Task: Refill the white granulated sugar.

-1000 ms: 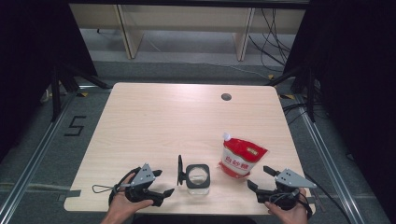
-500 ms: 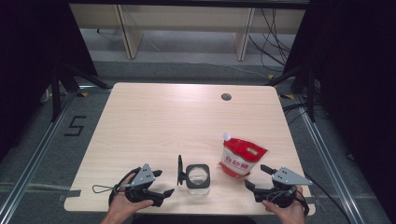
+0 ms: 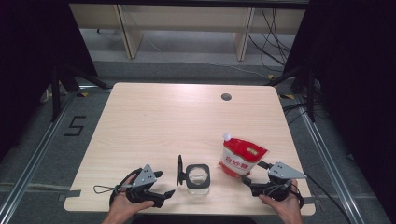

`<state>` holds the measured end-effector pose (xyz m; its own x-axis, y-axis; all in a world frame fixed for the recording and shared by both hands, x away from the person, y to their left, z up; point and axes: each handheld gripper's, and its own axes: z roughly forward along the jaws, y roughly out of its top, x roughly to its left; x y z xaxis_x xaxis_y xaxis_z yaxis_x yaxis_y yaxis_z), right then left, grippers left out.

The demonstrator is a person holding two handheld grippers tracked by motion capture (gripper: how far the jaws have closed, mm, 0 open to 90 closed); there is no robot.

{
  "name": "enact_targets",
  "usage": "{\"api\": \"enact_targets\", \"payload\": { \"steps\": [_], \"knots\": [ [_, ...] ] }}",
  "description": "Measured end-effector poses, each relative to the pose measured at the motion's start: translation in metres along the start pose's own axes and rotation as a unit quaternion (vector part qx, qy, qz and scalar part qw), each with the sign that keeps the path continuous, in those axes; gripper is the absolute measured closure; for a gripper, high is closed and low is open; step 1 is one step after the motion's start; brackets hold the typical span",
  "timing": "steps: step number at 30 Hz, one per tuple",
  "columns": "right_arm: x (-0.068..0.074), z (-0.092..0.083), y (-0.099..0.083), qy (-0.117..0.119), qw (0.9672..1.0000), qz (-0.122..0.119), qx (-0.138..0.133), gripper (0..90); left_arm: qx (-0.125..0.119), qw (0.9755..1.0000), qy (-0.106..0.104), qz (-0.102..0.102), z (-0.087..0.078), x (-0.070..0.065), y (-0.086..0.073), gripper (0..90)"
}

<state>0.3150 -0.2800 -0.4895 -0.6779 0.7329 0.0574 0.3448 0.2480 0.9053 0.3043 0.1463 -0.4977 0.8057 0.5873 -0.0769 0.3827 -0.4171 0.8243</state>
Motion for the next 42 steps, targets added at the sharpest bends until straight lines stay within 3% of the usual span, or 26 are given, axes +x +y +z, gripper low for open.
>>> {"api": "enact_targets", "payload": {
  "steps": [3, 4, 7, 8, 9, 11, 12, 13, 17, 18, 19, 21, 22, 27, 31, 32, 33, 34, 35, 37, 38, 40, 41, 42],
  "knots": [
    [-0.003, 0.004, 0.001, 0.004, 1.0000, -0.002, -0.004, 17.9, 0.005, 0.9999, 0.003, 0.009, -0.001, 0.001, 0.000, 20.2],
    [-0.004, 0.005, 0.002, 0.007, 0.9999, -0.006, -0.008, 18.9, 0.001, 1.0000, 0.005, -0.008, 0.001, 0.000, -0.001, 20.2],
    [-0.006, 0.008, 0.004, 0.010, 0.9997, -0.015, -0.019, 22.2, 0.012, 0.9999, 0.006, 0.006, -0.001, 0.002, 0.000, 20.3],
    [-0.008, 0.009, 0.005, 0.013, 0.9992, -0.026, -0.028, 24.3, 0.004, 1.0000, 0.004, 0.004, 0.001, 0.002, -0.001, 20.3],
    [-0.006, 0.010, 0.005, 0.018, 0.9994, -0.016, -0.024, 27.2, 0.003, 1.0000, 0.003, 0.002, 0.001, 0.001, -0.001, 20.3],
    [-0.011, 0.015, 0.006, 0.026, 0.9976, -0.048, -0.042, 35.2, 0.002, 1.0000, 0.000, 0.003, 0.000, 0.002, -0.001, 20.4],
    [-0.011, 0.015, 0.006, 0.026, 0.9976, -0.048, -0.042, 35.2, -0.002, 0.9999, -0.001, -0.011, 0.001, 0.000, -0.001, 20.4],
    [-0.008, 0.014, 0.006, 0.029, 0.9984, -0.033, -0.037, 36.5, 0.001, 1.0000, 0.002, -0.010, 0.001, 0.001, -0.001, 20.5],
    [-0.003, 0.014, 0.008, 0.013, 0.9988, -0.037, -0.030, 38.3, 0.000, 0.9999, 0.001, -0.011, 0.000, 0.001, -0.001, 21.0],
    [0.003, 0.013, 0.008, 0.010, 0.9997, -0.009, -0.021, 38.4, 0.000, 1.0000, 0.002, -0.008, 0.001, 0.001, -0.001, 21.0],
    [0.002, 0.014, 0.008, 0.001, 0.9994, -0.028, -0.021, 38.5, 0.002, 0.9999, 0.005, -0.010, 0.000, 0.001, -0.001, 21.1],
    [0.009, 0.015, 0.008, -0.014, 0.9997, -0.005, -0.020, 38.5, -0.002, 0.9999, 0.003, -0.011, 0.001, 0.000, -0.001, 21.1],
    [0.014, 0.017, 0.009, -0.029, 0.9992, -0.003, -0.027, 38.6, 0.002, 1.0000, 0.002, -0.007, 0.000, 0.001, -0.001, 21.1],
    [0.024, 0.017, 0.009, -0.064, 0.9977, 0.004, -0.020, 38.3, 0.004, 0.9999, 0.004, -0.008, 0.000, 0.001, -0.001, 21.2],
    [0.025, 0.018, 0.008, -0.059, 0.9978, 0.012, -0.028, 37.2, 0.004, 1.0000, 0.001, 0.004, 0.000, 0.002, -0.001, 21.2],
    [0.023, 0.018, 0.008, -0.059, 0.9979, 0.004, -0.026, 35.7, 0.004, 0.9999, 0.002, -0.009, 0.000, 0.001, -0.001, 21.2],
    [0.025, 0.019, 0.007, -0.053, 0.9980, 0.026, -0.022, 33.7, 0.003, 0.9999, 0.001, -0.011, 0.001, 0.001, -0.002, 21.2],
    [0.021, 0.021, 0.006, -0.045, 0.9987, 0.009, -0.024, 31.3, 0.003, 0.9999, 0.001, -0.011, 0.001, 0.001, -0.002, 21.2],
    [0.019, 0.022, 0.005, -0.041, 0.9989, 0.007, -0.021, 29.9, 0.003, 0.9999, 0.001, -0.012, 0.001, 0.000, -0.001, 21.2],
    [0.019, 0.023, 0.003, -0.028, 0.9992, 0.022, -0.016, 27.7, 0.002, 0.9999, 0.001, -0.012, 0.001, 0.000, -0.002, 21.2],
    [0.015, 0.025, 0.002, -0.023, 0.9994, 0.008, -0.023, 26.7, 0.007, 0.9999, -0.003, -0.012, 0.000, 0.001, -0.001, 21.2],
    [0.012, 0.025, 0.002, -0.024, 0.9995, 0.006, -0.020, 24.7, 0.003, 0.9999, -0.002, -0.014, 0.001, 0.000, -0.001, 21.2],
    [0.013, 0.025, 0.001, -0.021, 0.9994, 0.020, -0.018, 23.9, -0.001, 0.9999, -0.001, -0.016, 0.002, 0.000, -0.002, 21.2],
    [0.008, 0.026, 0.001, -0.021, 0.9996, 0.006, -0.020, 23.0, 0.000, 0.9999, 0.001, -0.014, 0.002, 0.000, -0.002, 21.2]
  ]
}}
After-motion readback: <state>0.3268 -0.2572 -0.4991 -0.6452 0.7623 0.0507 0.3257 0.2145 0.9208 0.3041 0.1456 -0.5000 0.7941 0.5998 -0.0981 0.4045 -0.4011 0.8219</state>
